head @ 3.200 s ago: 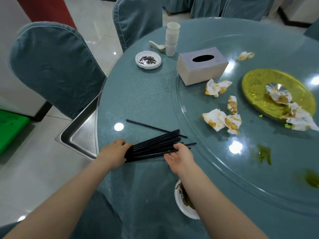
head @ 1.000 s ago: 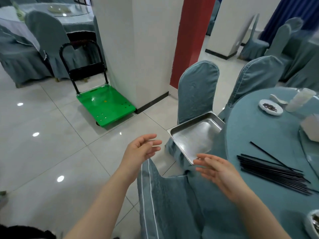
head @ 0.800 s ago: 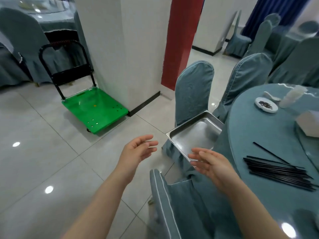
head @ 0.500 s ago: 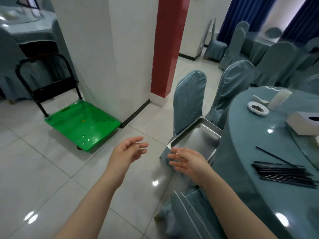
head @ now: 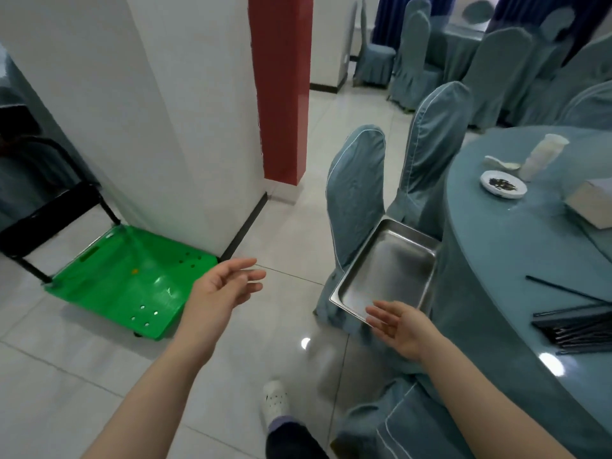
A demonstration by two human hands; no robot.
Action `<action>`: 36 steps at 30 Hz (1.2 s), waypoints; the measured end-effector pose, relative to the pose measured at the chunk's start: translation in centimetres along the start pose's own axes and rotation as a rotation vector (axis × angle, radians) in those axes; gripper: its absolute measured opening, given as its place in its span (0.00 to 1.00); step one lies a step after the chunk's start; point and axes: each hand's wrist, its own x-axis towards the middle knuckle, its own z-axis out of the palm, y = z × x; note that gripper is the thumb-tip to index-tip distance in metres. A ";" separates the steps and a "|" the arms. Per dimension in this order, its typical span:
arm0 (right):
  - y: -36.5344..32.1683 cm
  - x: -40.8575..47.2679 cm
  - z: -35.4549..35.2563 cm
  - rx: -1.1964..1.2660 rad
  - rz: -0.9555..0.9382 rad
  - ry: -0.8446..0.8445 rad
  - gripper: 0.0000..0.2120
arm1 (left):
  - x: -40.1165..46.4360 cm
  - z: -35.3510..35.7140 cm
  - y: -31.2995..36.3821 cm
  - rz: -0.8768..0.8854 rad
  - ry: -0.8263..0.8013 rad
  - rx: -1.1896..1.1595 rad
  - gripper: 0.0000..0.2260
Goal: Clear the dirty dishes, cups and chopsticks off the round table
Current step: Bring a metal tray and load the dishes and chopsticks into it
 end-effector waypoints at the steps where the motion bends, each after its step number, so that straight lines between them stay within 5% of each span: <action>1: 0.0 1.9 0.0 0.015 0.024 0.030 0.09 | 1.9 0.0 -0.5 -0.012 -0.015 0.016 0.13; 9: 1.7 18.7 1.2 0.240 0.154 0.309 0.16 | 20.4 2.5 -4.7 -0.168 -0.170 0.155 0.13; 17: 5.5 26.1 1.9 0.606 0.282 0.505 0.26 | 30.0 5.3 -8.8 -0.381 -0.302 0.262 0.12; 20: 6.5 28.4 1.9 0.700 0.305 0.537 0.25 | 32.5 6.0 -10.9 -0.424 -0.345 0.314 0.11; 25: 7.1 31.6 1.3 0.900 0.266 0.569 0.05 | 35.3 6.3 -13.9 -0.484 -0.384 0.364 0.11; 30: 7.5 33.0 0.8 0.986 0.228 0.604 0.16 | 36.9 6.3 -15.0 -0.507 -0.421 0.410 0.11; 36: 6.7 33.2 1.8 0.962 0.218 0.615 0.12 | 38.4 7.0 -14.8 -0.498 -0.486 0.458 0.12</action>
